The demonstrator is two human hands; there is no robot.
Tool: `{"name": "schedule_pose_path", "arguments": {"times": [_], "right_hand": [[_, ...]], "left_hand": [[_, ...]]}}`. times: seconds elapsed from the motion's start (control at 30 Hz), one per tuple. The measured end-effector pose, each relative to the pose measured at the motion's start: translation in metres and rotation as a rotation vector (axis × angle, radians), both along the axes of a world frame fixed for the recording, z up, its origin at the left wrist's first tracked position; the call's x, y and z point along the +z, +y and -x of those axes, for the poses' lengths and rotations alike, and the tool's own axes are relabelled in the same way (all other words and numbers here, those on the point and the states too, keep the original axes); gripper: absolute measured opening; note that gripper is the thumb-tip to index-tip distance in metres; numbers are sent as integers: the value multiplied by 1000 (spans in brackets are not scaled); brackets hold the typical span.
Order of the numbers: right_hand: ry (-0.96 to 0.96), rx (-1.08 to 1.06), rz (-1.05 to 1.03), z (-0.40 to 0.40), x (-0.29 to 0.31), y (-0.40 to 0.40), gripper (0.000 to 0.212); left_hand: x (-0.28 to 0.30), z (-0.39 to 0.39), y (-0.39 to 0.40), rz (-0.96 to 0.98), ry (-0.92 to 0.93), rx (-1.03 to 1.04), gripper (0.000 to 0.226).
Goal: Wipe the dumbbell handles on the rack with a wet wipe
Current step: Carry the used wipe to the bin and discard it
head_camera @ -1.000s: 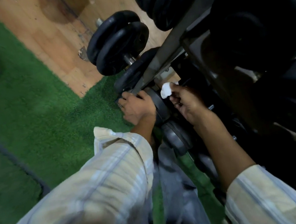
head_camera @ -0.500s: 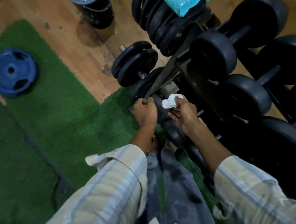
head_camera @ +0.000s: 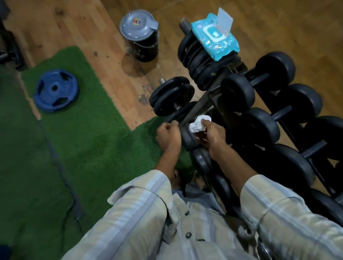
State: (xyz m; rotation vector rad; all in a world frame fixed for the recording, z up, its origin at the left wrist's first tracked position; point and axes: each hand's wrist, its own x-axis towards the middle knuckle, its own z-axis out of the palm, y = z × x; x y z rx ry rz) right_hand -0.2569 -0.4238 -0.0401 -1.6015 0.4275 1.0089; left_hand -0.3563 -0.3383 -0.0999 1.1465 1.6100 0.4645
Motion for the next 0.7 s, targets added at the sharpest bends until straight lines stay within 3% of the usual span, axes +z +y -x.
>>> {"name": "schedule_pose_path", "arguments": {"times": [0.13,0.3,0.43,0.5,0.7], "right_hand": [[-30,69,-15,6,14,17,19],[-70,175,-41,21,34,66,24],[-118,228,-11,40,42,117,25],[-131,245,-21,53,49,148,20],[-129,243,-86,91,67,243,41]], "left_hand": [[44,14,13,-50,-26,63,42],[55,37,55,-80,-77,160,50],[61,57,96,-69,-96,182,35],[60,69,128,-68,-92,186,38],[59,111,228,-95,-102,144,57]]}}
